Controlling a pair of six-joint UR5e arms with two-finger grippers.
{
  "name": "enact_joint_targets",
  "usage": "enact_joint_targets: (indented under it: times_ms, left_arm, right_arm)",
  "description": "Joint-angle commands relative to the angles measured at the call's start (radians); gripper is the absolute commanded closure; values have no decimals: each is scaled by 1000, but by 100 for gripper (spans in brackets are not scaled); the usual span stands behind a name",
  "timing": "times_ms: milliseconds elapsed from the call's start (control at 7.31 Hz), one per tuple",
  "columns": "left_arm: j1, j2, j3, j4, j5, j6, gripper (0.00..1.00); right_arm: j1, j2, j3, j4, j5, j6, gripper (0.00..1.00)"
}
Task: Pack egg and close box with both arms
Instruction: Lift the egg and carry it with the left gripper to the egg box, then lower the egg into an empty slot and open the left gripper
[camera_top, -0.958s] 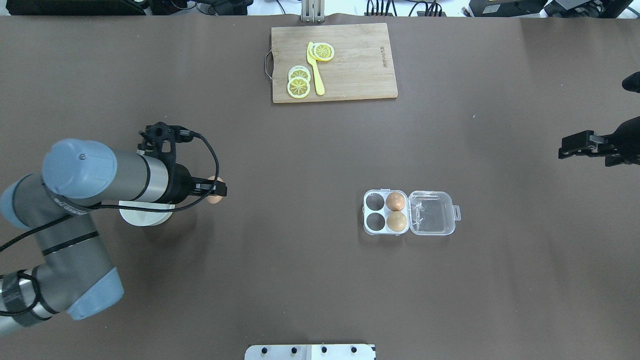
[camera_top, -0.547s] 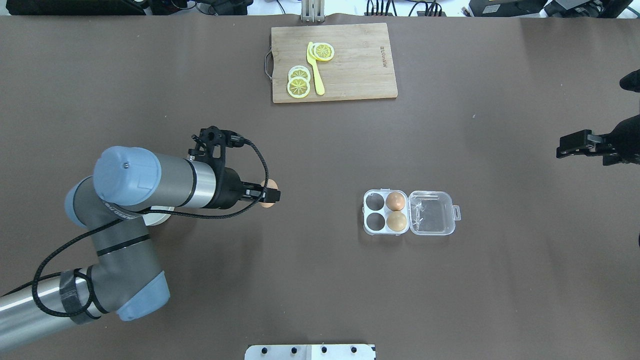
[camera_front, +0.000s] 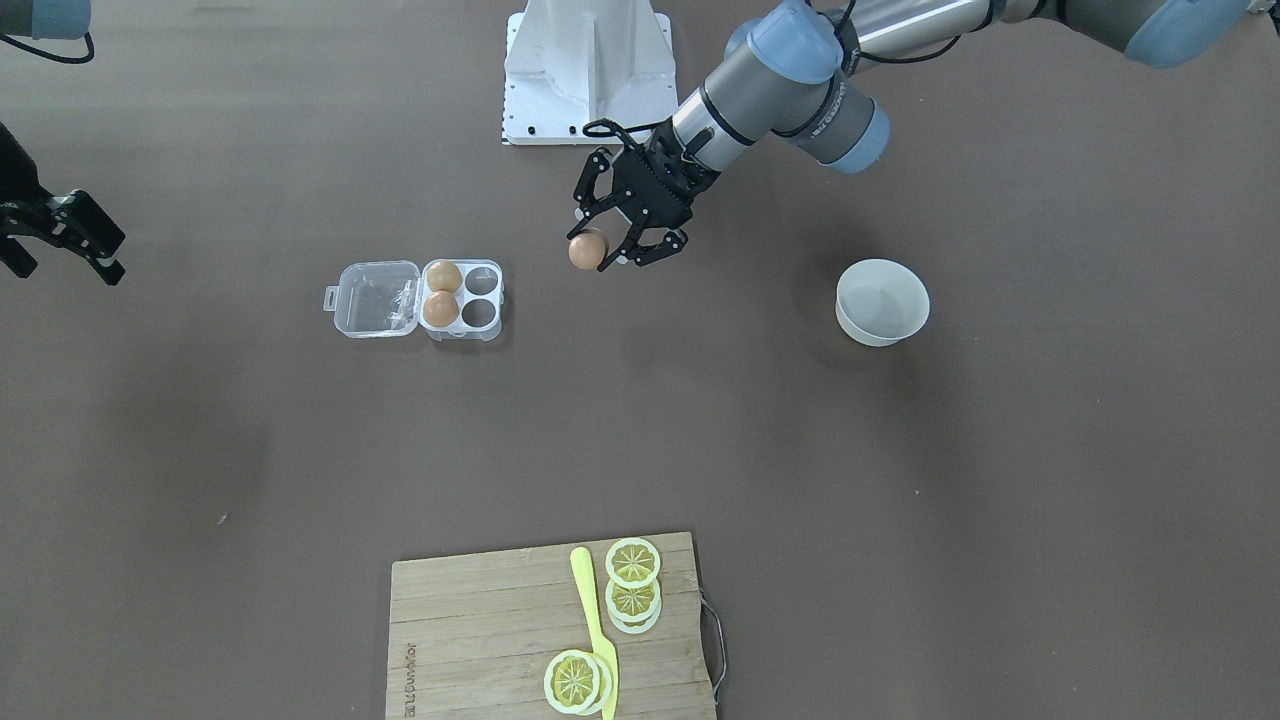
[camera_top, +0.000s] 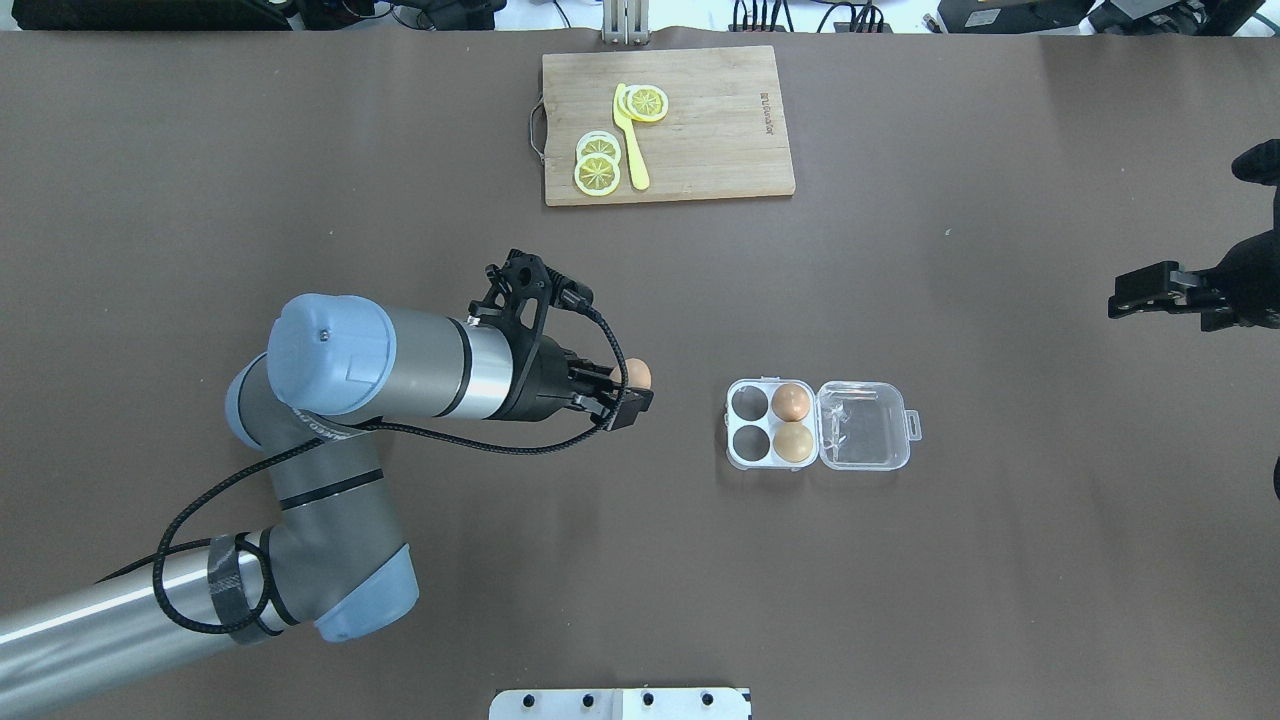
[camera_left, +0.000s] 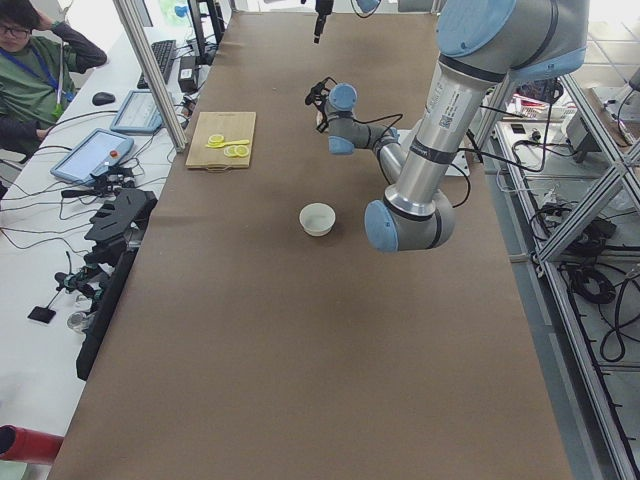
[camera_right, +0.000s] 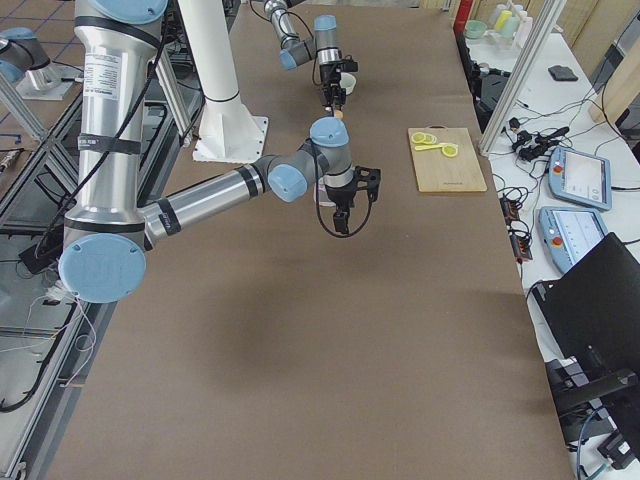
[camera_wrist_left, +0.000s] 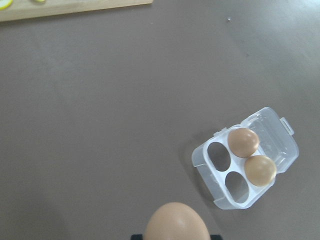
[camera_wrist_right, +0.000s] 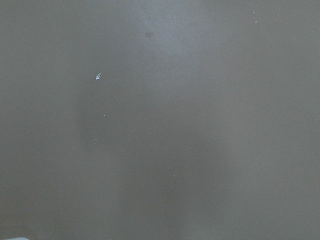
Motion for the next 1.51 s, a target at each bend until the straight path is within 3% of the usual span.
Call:
enact_joint_targets:
  times_ms: [0,274,684,821,1368]
  left_arm:
    - [18,-90,206,-250,8,24,100]
    - [47,-173,276,-276,54,83,100]
    - [95,-215,339,-280,123,120,100]
    - [101,-241,364,-280,150,216,100]
    - [103,-250,402,-280,177,269,100]
  right_arm:
    - [-4,1,-4,1,3,1,0]
    - [-7,6,-16,-1,9,2,0]
    - [-13,66,-62,-2,8,15,0]
    - [-13,70,-68,-2,9,15,0]
    - [-14,70,-65,-2,54,22,0]
